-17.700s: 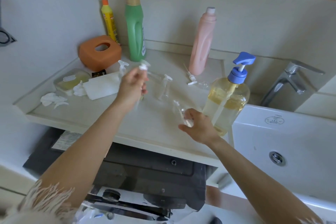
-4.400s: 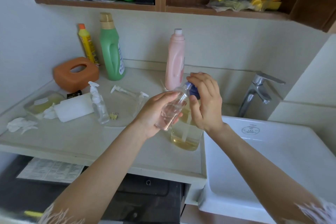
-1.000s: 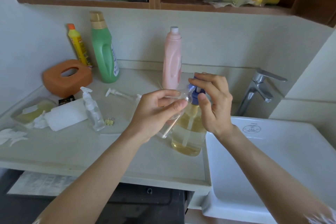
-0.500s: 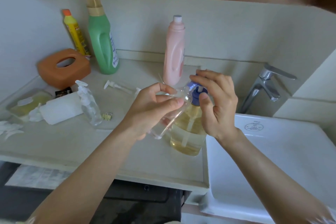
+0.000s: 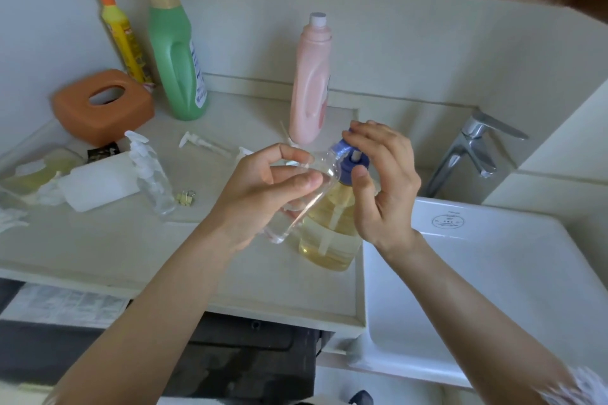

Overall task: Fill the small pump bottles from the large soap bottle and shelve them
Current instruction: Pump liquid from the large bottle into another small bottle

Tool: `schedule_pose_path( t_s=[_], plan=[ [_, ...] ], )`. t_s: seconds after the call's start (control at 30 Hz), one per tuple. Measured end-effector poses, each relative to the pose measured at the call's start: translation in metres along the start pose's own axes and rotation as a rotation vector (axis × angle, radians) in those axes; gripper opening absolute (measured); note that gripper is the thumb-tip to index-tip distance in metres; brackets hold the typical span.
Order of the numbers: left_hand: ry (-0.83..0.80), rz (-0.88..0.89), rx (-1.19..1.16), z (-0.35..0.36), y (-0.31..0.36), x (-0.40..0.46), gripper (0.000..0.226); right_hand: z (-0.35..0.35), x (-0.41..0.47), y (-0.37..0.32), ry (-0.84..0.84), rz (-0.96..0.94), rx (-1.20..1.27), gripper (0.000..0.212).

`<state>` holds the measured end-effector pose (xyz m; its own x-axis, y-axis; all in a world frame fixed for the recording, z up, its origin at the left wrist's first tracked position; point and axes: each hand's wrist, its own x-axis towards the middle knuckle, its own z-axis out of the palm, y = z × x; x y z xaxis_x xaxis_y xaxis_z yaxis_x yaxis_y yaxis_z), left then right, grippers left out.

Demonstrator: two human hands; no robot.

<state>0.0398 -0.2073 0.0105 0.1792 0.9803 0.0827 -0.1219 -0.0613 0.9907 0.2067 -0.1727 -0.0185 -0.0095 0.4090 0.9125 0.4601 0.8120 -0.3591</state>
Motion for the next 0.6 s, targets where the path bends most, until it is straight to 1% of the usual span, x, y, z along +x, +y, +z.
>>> schedule_pose_path(
  t_s=[0.13, 0.23, 0.37, 0.47, 0.57, 0.6],
  plan=[
    [0.017, 0.003, 0.051, -0.001, -0.007, -0.001, 0.028, 0.002, -0.003, 0.003, -0.016, 0.029, -0.017, 0.034],
    [0.020, -0.003, 0.030, 0.000, -0.010, -0.003, 0.037, 0.001, -0.009, -0.002, -0.022, 0.036, -0.063, 0.037],
    [0.017, -0.035, 0.029, 0.002, -0.006, -0.007, 0.040, -0.003, -0.004, -0.012, -0.092, 0.101, -0.101, 0.039],
    [0.042, -0.024, -0.004, 0.005, -0.001, -0.008, 0.037, -0.013, 0.008, -0.017, -0.149, 0.090, -0.127, 0.038],
    [0.071, -0.043, 0.009, 0.007, 0.003, -0.007, 0.022, -0.020, 0.018, -0.021, -0.170, 0.111, -0.111, 0.040],
    [0.072, -0.049, 0.008, 0.007, 0.003, -0.006, 0.020, -0.021, 0.018, -0.022, -0.174, 0.120, -0.103, 0.040]
  ],
)
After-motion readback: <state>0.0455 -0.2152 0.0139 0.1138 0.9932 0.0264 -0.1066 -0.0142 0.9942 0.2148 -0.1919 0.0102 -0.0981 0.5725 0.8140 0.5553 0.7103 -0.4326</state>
